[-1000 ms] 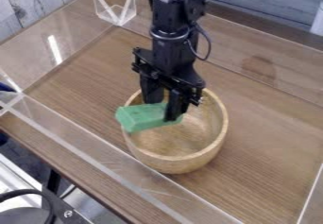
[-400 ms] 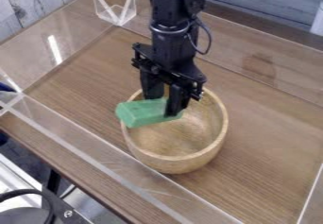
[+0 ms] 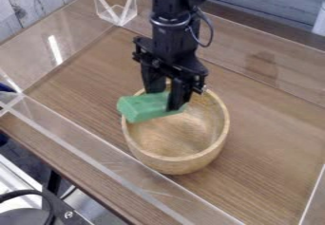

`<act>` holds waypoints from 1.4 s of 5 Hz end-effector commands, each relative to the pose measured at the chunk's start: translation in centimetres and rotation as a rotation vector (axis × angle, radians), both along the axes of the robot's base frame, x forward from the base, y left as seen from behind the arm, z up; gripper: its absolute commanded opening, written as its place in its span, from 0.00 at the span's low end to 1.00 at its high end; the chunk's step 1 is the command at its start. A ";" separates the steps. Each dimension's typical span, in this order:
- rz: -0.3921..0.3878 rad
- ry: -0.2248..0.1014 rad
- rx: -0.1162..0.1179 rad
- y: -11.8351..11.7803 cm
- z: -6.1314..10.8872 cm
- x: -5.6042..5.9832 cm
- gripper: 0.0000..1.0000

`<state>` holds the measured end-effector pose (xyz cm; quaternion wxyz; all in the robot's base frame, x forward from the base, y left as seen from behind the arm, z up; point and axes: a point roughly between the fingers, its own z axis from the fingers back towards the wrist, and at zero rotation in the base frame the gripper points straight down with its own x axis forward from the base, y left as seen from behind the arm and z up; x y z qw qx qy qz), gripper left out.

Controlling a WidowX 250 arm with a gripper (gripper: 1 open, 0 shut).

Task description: Remove the green block from inside the brown bowl and put it on the table

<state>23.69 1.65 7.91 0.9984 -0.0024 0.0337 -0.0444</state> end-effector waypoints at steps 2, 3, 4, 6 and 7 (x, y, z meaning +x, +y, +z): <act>0.013 -0.078 0.003 0.4 2.1 1.3 0.00; 0.015 -0.079 0.003 0.5 2.2 1.3 0.00; 0.018 -0.083 0.003 0.6 2.3 1.4 0.00; 0.055 -0.079 0.014 2.4 2.2 1.4 0.00; 0.083 -0.078 0.022 4.1 1.9 1.3 0.00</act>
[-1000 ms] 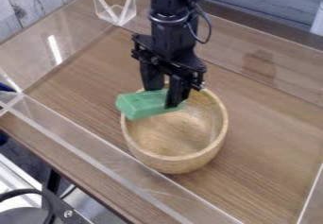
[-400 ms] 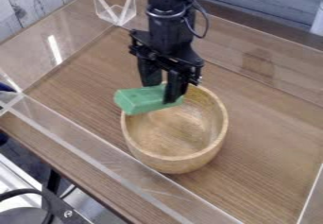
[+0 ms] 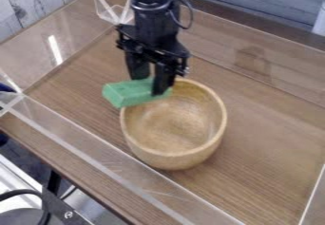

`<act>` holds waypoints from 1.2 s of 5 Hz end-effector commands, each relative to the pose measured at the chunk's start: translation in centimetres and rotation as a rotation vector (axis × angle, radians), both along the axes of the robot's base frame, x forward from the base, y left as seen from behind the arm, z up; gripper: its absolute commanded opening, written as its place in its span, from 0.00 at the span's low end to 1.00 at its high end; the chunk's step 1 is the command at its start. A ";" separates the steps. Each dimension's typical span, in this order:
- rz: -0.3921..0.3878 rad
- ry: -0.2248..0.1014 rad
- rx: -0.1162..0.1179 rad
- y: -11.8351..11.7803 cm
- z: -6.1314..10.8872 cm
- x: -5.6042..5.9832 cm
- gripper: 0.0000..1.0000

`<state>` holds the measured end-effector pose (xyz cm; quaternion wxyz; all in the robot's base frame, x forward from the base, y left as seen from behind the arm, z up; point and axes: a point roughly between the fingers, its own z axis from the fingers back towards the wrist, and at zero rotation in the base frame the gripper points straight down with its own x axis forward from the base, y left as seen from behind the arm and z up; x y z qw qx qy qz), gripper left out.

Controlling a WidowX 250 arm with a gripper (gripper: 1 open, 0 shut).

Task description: Remove the green block from inside the brown bowl and put it on the table

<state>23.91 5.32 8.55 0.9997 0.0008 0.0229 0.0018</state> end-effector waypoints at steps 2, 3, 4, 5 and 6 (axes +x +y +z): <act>0.015 -0.045 0.027 2.2 0.5 0.5 0.00; 0.012 -0.038 0.027 2.2 0.3 0.3 0.00; 0.013 -0.036 0.026 2.2 0.2 0.1 0.00; 0.014 -0.034 0.025 2.2 0.1 0.0 0.00; 0.015 -0.033 0.024 2.3 0.0 -0.1 0.00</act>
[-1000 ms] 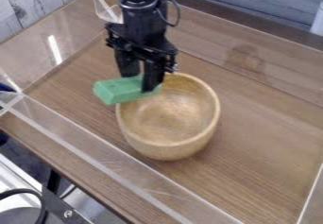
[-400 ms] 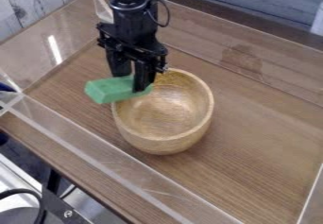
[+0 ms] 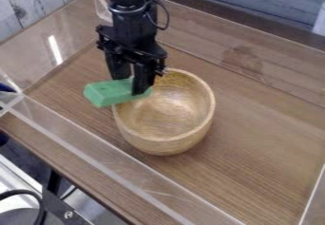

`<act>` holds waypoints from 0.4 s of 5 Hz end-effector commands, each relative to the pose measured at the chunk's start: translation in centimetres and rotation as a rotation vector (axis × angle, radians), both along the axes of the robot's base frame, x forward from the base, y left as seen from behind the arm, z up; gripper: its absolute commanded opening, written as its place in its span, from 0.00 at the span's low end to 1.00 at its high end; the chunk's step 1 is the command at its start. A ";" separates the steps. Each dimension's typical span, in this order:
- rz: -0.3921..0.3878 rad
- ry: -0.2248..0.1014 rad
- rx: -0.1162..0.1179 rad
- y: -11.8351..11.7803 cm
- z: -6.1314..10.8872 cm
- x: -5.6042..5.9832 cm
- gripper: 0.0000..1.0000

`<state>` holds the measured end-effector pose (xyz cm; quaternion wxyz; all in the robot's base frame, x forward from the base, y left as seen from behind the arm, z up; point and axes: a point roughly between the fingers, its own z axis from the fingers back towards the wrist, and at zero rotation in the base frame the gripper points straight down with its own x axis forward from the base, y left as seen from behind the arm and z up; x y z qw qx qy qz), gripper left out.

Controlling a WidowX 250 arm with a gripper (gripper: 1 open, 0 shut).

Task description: Remove the green block from inside the brown bowl and put it on the table

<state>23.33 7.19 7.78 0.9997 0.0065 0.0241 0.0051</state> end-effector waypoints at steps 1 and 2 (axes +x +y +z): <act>0.009 -0.035 0.012 0.5 0.8 0.4 0.00; 0.010 -0.034 0.012 0.5 0.7 0.2 0.00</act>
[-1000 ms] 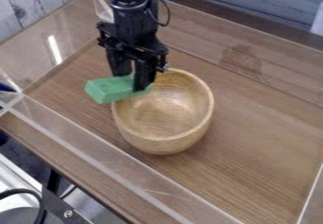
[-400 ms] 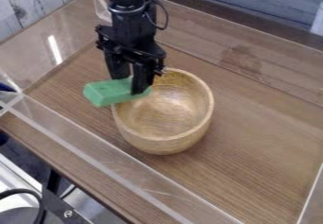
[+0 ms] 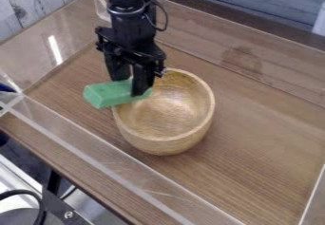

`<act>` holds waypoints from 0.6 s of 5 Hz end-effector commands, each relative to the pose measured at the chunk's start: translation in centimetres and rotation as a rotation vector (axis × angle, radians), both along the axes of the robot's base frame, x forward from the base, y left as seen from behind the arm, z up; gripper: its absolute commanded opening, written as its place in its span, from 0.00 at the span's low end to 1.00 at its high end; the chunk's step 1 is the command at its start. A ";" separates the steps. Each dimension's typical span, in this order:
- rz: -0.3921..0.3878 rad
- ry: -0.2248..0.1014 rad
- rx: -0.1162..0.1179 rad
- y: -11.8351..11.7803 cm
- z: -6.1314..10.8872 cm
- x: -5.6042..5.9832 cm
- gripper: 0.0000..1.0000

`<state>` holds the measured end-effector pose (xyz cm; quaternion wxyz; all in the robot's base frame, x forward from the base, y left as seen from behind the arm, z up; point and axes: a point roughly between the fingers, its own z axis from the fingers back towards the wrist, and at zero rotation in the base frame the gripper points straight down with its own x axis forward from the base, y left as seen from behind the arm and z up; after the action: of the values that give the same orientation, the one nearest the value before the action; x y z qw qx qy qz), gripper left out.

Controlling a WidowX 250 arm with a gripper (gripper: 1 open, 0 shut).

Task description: Remove the green block from inside the brown bowl and put it on the table

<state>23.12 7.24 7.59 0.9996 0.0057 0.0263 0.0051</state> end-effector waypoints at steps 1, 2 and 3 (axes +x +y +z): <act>0.011 -0.037 0.014 0.6 0.8 0.3 0.00; 0.012 -0.036 0.014 0.6 0.7 0.2 0.00; 0.010 -0.035 0.015 0.7 0.5 0.2 0.00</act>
<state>22.79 7.40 7.27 0.9996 0.0058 0.0273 0.0052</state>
